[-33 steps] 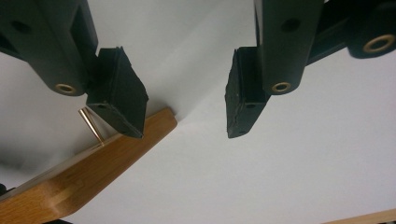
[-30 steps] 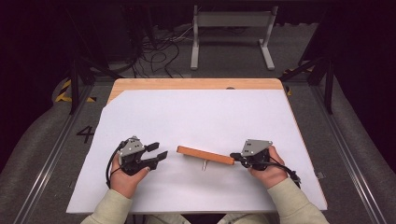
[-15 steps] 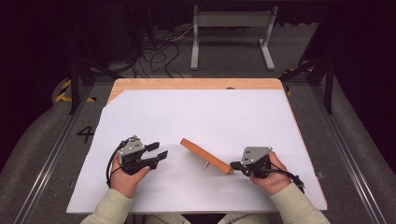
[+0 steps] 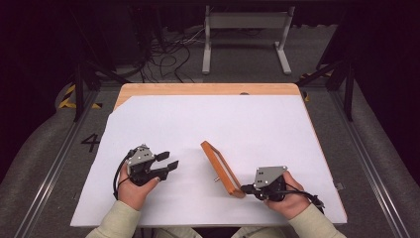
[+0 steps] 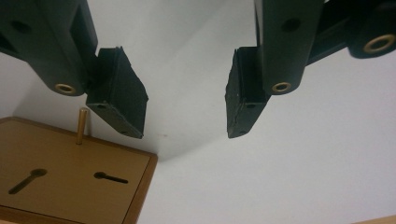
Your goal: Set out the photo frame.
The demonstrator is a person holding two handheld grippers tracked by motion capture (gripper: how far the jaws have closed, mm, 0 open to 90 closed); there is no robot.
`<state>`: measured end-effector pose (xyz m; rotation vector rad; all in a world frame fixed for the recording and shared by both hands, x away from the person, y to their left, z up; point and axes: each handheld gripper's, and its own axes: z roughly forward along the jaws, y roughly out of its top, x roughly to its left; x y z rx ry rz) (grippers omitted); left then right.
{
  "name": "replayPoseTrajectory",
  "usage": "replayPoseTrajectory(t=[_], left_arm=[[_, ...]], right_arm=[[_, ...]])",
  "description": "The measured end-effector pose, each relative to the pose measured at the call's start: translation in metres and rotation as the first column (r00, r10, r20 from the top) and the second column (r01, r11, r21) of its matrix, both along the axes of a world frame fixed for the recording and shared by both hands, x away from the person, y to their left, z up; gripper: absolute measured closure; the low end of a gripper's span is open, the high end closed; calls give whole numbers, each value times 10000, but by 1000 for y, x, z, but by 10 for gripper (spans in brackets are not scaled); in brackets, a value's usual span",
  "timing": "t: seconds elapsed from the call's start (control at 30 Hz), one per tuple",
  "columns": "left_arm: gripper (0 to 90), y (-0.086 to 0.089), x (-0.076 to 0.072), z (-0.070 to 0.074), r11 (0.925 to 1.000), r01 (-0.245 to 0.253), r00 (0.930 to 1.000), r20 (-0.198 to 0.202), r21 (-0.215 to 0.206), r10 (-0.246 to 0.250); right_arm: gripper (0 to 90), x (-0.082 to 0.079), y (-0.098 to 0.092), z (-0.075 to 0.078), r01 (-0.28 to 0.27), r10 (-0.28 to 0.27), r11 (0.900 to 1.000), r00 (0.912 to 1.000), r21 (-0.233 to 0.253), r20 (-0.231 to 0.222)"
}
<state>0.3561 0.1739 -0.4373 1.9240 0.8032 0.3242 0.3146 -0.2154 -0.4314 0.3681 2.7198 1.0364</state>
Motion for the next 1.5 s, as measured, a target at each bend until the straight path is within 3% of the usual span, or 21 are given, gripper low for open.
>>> replayPoseTrajectory(t=[0.6, 0.93, 1.37, 1.5], left_arm=[[485, -1, 0, 0, 10000, 20, 10000, -22, 36, -20], [477, -2, 1, -1, 10000, 56, 10000, -80, 6, -56], [451, -7, 0, 2, 9998, 221, 9996, -152, 0, -221], [446, -11, -1, 10, 9991, 383, 9983, -442, -172, -390]], right_arm=[[900, -14, 26, -9, -975, 990, 9949, 9932, 276, -609], [900, -17, 40, -12, -1346, 1375, 9898, 9883, 469, -660], [900, -20, 49, -16, -1316, 1370, 9880, 9884, 803, -662], [852, -19, 46, -14, -1253, 1317, 9882, 9887, 879, -712]])
